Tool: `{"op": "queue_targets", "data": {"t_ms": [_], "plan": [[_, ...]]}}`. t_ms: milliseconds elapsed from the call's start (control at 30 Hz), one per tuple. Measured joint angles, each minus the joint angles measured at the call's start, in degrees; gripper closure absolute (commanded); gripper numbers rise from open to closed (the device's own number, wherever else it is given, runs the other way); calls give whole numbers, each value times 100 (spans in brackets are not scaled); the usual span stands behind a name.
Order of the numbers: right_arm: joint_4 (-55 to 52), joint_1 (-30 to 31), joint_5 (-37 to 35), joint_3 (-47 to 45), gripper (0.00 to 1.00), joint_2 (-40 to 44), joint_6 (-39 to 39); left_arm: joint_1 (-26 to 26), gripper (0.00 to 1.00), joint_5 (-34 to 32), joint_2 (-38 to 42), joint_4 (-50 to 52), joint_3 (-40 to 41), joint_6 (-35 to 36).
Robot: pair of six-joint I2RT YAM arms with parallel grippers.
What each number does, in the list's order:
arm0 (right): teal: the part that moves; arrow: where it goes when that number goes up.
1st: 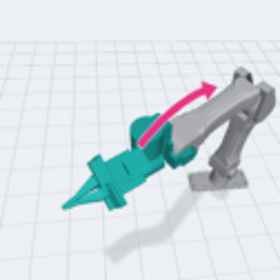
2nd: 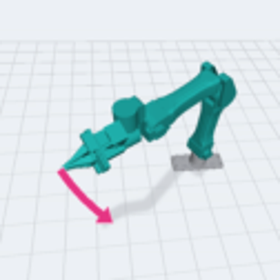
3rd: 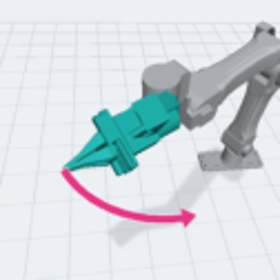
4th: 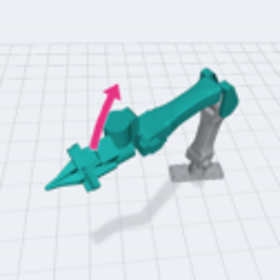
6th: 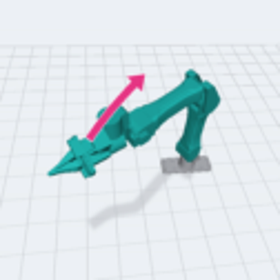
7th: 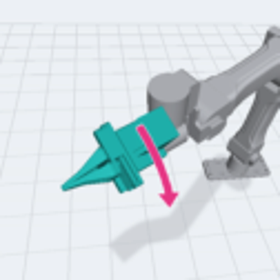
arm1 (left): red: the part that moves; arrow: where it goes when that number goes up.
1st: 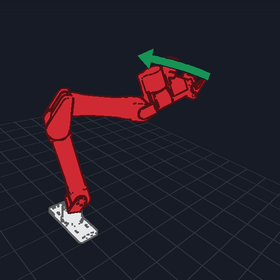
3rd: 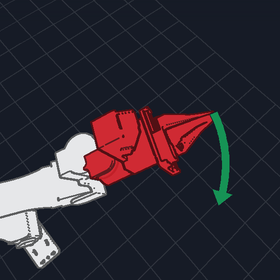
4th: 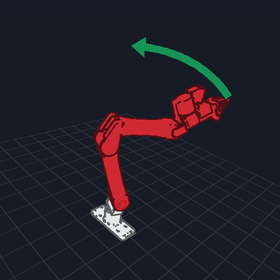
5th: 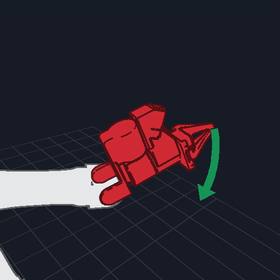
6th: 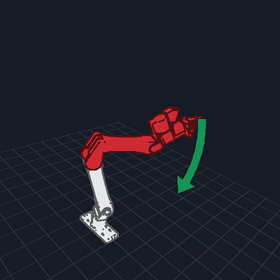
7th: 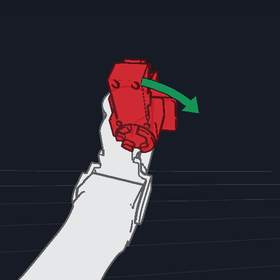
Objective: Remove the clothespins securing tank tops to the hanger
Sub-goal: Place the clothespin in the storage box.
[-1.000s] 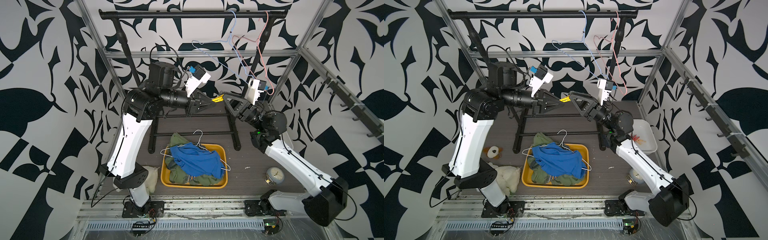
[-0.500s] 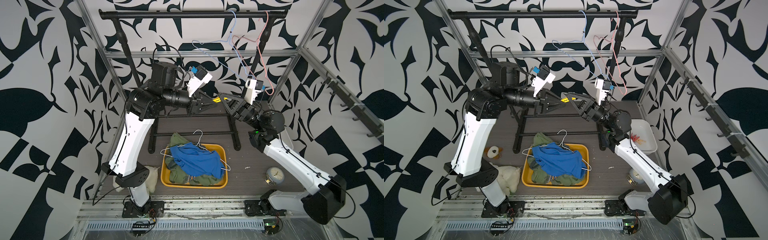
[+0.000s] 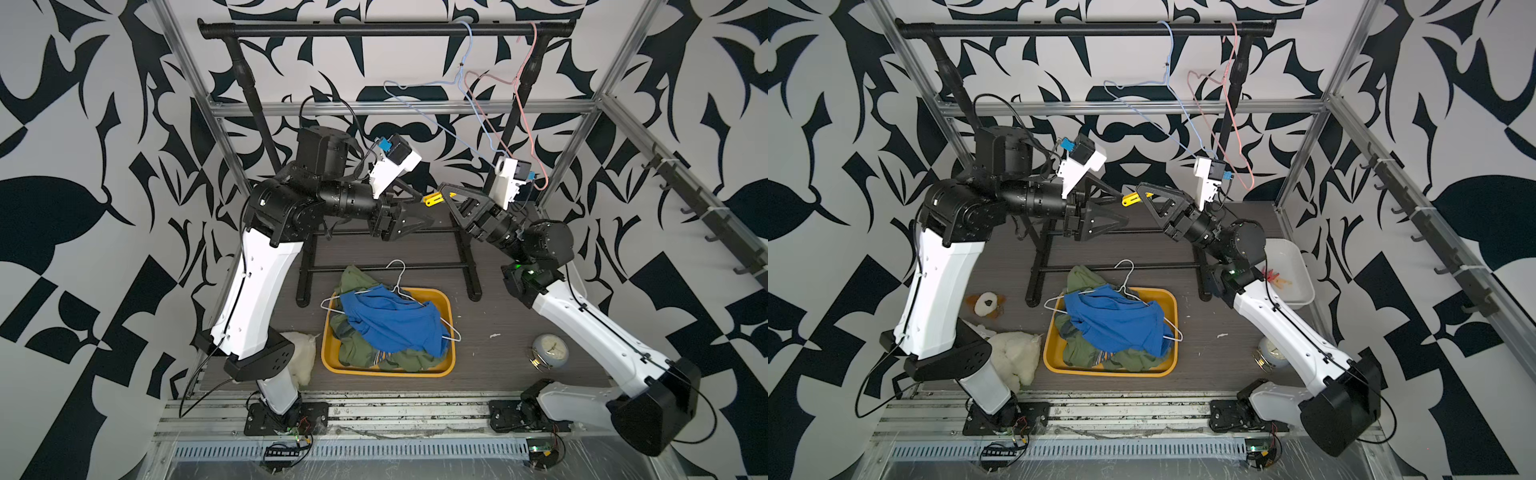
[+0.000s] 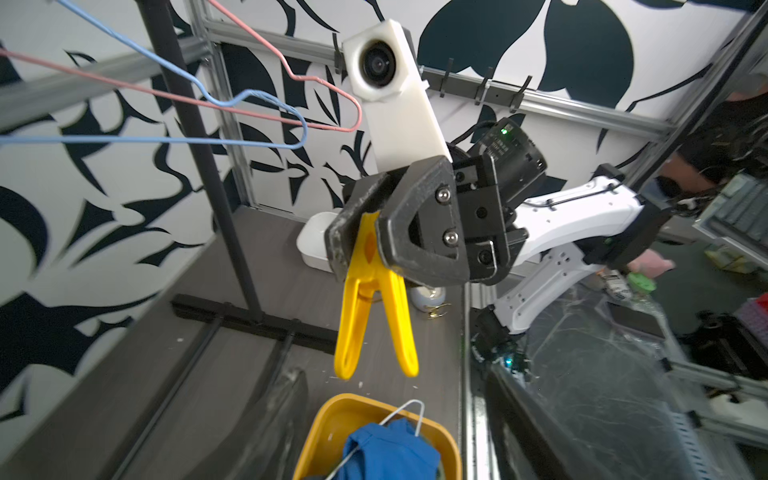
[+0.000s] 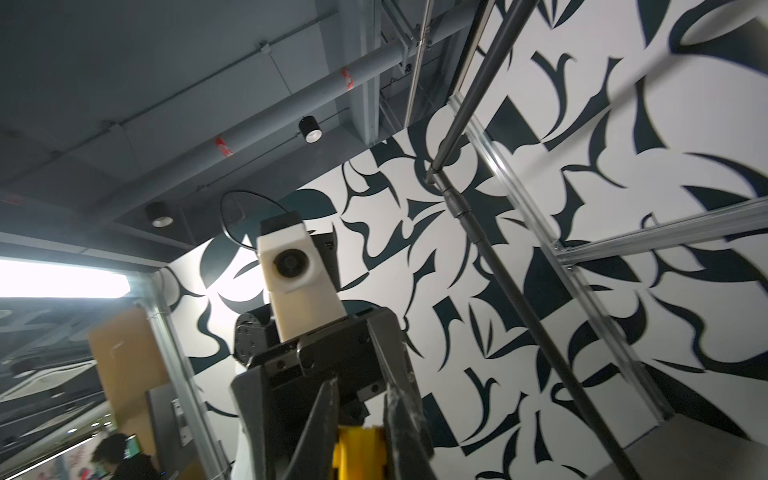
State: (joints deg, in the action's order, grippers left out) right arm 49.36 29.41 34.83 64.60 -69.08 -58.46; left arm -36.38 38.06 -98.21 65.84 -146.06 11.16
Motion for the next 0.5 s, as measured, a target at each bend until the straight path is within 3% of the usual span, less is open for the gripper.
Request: {"op": "queue_targets", "data": {"t_ms": [133,267,500], "plan": [[-1759,-2,-420,-72,100,772,973,0,17,-920,385,-13,188,212],[-3904,-55,-1272,28,100,1508,2037,0,16,-1967,964,-70,763,372],[-6492,-715,-2988,33,100,1626,2940,334,17,-3696,1458,-426,1766,297]]}}
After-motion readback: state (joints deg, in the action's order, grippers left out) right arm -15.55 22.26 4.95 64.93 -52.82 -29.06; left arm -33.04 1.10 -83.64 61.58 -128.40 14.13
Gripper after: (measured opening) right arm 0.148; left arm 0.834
